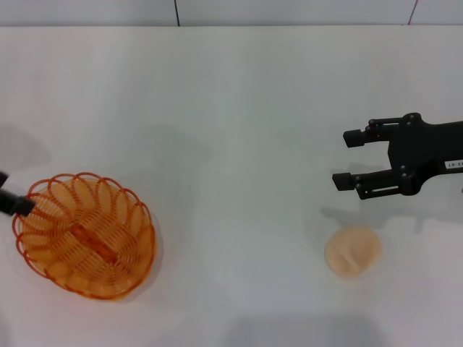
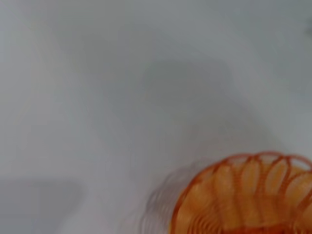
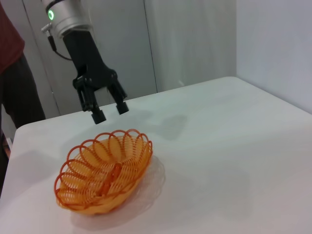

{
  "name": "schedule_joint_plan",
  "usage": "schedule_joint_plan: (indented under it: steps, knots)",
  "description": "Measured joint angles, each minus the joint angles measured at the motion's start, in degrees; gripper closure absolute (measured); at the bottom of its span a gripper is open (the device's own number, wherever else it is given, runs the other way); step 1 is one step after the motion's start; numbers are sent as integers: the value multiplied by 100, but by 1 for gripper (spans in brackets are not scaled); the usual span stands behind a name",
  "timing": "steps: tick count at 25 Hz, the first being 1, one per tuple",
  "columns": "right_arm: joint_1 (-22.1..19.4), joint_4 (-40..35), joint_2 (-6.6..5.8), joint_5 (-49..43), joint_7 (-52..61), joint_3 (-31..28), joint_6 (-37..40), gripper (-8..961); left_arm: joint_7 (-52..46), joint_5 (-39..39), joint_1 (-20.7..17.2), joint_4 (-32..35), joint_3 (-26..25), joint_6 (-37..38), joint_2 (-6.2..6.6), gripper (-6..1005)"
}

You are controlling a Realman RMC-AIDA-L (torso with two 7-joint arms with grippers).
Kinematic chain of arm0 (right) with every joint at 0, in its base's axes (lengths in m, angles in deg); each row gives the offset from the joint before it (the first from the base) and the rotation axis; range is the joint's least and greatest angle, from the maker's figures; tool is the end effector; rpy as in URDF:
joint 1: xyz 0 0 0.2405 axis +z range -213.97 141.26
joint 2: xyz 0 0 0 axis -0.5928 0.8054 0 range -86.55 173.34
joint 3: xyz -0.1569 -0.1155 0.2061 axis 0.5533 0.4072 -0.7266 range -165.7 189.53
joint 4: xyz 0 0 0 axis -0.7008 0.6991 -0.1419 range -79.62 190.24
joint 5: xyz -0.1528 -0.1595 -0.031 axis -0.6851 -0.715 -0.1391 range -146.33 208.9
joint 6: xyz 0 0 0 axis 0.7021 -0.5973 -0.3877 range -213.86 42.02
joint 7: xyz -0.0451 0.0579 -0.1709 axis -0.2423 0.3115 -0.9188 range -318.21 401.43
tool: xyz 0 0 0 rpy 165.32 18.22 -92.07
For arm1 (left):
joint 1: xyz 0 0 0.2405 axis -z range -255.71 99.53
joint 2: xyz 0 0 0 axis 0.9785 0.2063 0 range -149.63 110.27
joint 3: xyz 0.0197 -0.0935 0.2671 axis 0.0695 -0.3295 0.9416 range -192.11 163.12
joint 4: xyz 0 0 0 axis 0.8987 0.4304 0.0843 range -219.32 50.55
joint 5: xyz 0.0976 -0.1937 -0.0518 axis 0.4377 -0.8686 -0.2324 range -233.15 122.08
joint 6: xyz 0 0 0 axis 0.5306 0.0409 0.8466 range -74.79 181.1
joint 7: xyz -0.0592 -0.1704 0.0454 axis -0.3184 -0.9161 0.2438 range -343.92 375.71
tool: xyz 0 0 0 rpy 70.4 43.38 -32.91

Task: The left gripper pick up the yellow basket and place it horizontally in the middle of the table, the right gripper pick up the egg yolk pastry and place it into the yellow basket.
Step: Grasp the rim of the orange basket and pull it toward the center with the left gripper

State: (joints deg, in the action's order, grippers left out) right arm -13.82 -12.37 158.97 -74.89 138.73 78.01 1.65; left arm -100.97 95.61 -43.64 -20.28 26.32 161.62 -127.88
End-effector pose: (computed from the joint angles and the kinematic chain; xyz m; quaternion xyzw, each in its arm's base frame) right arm 0.2199 0.3615 -0.0167 -0.9757 0.1220 0.1460 0.1088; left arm -0.3225 0.3629 0.0909 -0.9046 -0.3895 0.1230 0.1217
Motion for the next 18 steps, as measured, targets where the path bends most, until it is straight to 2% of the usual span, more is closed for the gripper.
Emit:
schedule_joint_plan:
  steps: [6, 11, 18]
  knots:
    - [34, 61, 0, 14, 0, 1, 7, 194, -126, 360, 5, -1, -2, -42, -4, 156]
    - [36, 90, 0, 55, 0, 7, 48, 194, -131, 380, -9, -91, 12, -294, -59, 165]
    - [20, 90, 1, 82, 0, 11, 68, 196, -115, 487, 9, -332, 58, -684, -221, 178]
